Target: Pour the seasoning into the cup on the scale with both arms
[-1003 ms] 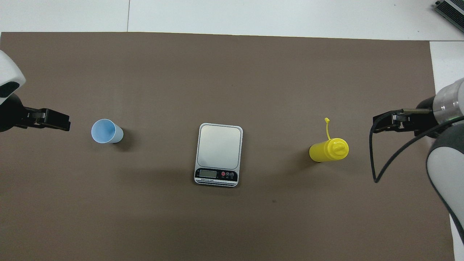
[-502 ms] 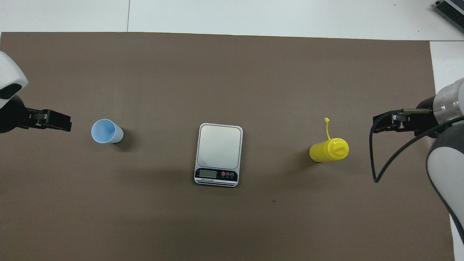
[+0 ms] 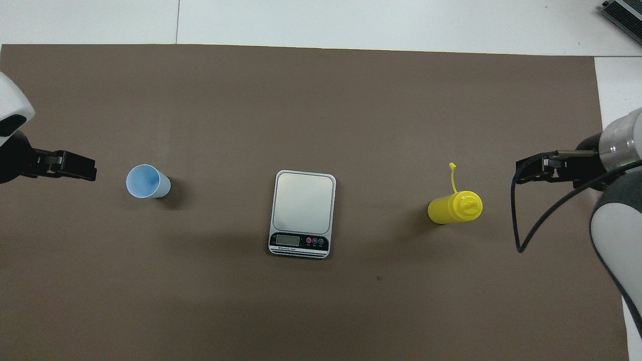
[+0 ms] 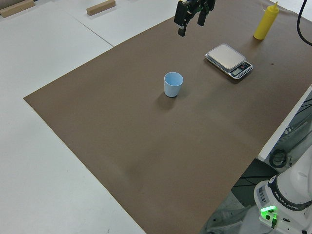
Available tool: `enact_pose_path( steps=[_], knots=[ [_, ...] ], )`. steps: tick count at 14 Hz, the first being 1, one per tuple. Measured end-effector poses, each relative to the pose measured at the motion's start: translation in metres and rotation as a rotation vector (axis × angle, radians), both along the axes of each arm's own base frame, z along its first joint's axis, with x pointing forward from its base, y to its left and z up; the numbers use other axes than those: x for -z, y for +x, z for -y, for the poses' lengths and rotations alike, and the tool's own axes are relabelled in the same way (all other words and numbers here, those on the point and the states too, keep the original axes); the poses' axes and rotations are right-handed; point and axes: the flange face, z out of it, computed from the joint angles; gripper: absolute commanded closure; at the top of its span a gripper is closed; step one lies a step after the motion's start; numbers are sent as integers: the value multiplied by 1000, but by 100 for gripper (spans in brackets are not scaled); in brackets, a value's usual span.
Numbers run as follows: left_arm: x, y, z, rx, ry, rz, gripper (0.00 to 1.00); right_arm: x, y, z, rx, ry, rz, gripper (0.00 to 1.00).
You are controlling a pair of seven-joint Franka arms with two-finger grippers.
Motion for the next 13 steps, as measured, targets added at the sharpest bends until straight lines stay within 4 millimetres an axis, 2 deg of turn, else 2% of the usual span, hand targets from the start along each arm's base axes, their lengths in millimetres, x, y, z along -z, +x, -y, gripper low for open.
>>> enact_pose_path(
  steps=[4, 6, 9, 13],
  knots=[
    [2, 0, 0, -1, 0, 2, 0, 0, 0, 0, 0, 0, 0, 0],
    [14, 5, -6, -13, -2, 20, 0, 0, 0, 0, 0, 0, 0, 0],
    [56, 14, -34, -61, -5, 45, 0, 0, 0, 0, 0, 0, 0, 0],
    [133, 29, -53, -116, -17, 86, 0, 0, 0, 0, 0, 0, 0, 0]
  ],
)
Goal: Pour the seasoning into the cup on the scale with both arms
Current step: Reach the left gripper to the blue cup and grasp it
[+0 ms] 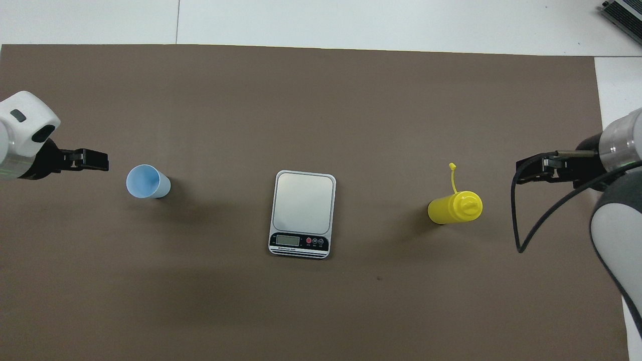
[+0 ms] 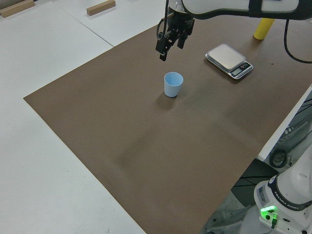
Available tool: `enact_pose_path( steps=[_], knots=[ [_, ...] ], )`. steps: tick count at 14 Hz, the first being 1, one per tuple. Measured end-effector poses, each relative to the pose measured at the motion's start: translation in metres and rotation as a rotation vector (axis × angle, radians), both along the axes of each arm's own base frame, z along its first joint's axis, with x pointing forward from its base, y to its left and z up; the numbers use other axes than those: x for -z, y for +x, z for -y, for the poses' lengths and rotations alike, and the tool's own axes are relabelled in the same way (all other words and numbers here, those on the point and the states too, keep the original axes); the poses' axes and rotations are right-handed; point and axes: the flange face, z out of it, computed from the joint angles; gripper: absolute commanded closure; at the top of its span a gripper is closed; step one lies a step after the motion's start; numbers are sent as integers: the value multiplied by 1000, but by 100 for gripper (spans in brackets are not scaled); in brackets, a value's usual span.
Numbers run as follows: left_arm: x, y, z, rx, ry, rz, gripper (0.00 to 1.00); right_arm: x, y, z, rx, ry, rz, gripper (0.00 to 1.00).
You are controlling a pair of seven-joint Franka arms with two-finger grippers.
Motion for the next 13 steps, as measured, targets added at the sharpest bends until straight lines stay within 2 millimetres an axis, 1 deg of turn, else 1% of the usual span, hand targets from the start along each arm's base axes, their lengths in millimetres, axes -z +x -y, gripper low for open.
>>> enact_pose_path(
  steps=[1, 3, 5, 6, 8, 9, 11, 12, 13],
  knots=[
    [19, 4, -1, -27, -6, 11, 0, 0, 0, 0, 0, 0, 0, 0],
    [44, 10, -2, -53, -15, 29, 0, 0, 0, 6, 16, 0, 0, 0],
    [69, 8, -5, -76, -19, 24, 0, 1, -1, 23, 48, 0, -11, 0],
    [77, 4, -7, -95, -21, 13, 0, 2, -1, 28, 56, -1, -19, 0],
    [93, -3, -4, -141, -24, -4, 0, 2, -2, 27, 55, -1, -23, 0],
    [103, -7, 0, -153, -26, 0, 0, 2, -2, 23, 48, -1, -23, 0],
    [113, -13, 4, -170, -29, -1, 0, 2, -2, 15, 33, -1, -22, 0],
    [118, -14, 7, -172, -32, -3, 17, 2, -2, 12, 27, -1, -22, 0],
    [121, -14, 12, -173, -35, -7, 38, 2, -2, 10, 23, -1, -22, 0]
  ],
)
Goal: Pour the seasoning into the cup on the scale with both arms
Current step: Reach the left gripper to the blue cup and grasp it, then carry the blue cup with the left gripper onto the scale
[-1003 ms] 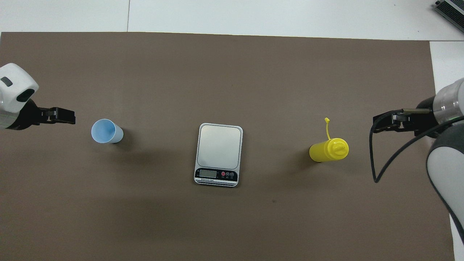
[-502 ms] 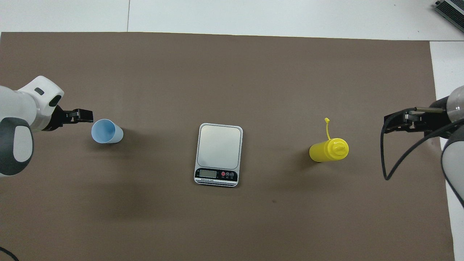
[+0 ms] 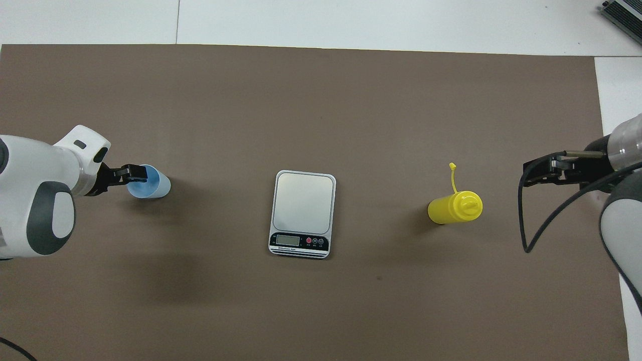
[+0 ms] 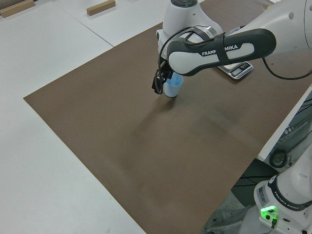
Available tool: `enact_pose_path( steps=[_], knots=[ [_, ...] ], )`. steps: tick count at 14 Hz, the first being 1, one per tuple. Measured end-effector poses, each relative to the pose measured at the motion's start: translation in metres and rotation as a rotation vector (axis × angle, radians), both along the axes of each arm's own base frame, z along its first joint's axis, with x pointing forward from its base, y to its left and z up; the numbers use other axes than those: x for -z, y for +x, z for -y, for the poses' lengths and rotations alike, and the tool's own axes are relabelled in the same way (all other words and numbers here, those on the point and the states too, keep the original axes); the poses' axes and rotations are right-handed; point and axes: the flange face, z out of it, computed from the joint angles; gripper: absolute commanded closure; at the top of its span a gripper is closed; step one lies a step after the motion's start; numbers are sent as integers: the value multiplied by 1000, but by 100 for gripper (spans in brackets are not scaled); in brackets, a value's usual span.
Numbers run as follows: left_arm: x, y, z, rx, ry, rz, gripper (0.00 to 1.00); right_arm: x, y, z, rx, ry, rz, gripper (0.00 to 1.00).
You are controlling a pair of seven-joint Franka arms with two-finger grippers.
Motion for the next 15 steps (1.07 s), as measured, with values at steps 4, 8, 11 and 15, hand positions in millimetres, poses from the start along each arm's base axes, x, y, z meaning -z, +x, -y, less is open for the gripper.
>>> enact_pose_path(
  steps=[4, 8, 11, 15],
  knots=[
    [12, 0, 13, 17, -5, 2, 100, 0, 0, -2, -3, 0, 1, 0],
    [11, 1, 17, 24, -6, 4, 100, 0, 0, -8, -16, 0, 3, 0],
    [-7, 11, 17, 24, -6, 12, 100, -1, 0, -9, -17, 0, 6, 0],
    [-92, 33, 41, 61, -10, -13, 100, -1, 0, -9, -17, 0, 7, 0]
  ],
)
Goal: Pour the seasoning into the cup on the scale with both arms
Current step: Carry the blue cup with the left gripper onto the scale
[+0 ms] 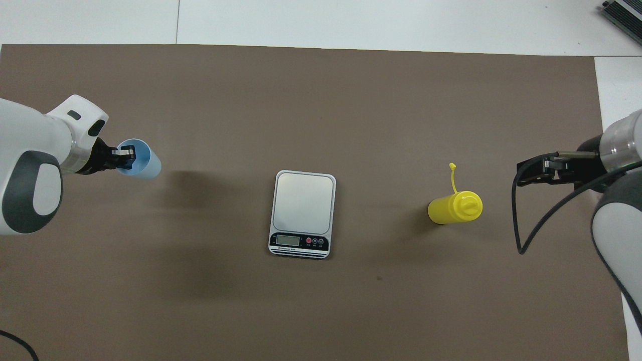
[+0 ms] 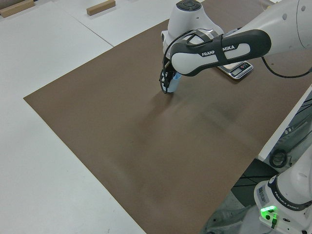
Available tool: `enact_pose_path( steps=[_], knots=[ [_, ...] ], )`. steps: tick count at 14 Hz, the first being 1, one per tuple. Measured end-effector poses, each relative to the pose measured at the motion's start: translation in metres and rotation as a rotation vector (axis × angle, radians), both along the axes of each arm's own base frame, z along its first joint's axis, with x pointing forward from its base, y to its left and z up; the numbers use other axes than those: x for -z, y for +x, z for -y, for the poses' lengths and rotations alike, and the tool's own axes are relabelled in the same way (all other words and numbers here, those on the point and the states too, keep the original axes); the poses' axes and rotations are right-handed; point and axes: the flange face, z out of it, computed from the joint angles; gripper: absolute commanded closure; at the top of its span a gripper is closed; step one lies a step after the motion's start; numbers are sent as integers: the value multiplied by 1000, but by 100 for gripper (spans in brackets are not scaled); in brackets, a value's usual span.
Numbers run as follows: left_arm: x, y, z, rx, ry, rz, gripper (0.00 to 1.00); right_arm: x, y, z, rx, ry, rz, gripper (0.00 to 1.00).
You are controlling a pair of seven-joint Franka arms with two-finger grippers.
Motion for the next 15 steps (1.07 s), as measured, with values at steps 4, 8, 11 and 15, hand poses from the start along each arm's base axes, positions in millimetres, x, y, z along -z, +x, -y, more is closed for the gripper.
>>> enact_pose_path(
  steps=[4, 8, 11, 15],
  knots=[
    [-79, -11, 108, 46, -13, 21, 100, 0, 0, 0, 0, 0, 0, 0],
    [-70, -37, 200, 82, -33, 26, 100, 0, 0, 0, 0, 0, 0, 0],
    [-41, -54, 247, 94, -52, 36, 100, 0, 0, 0, 1, 0, 0, 0],
    [-6, -78, 282, 116, -62, 35, 100, 0, 0, 0, 2, 0, 1, 0]
  ],
)
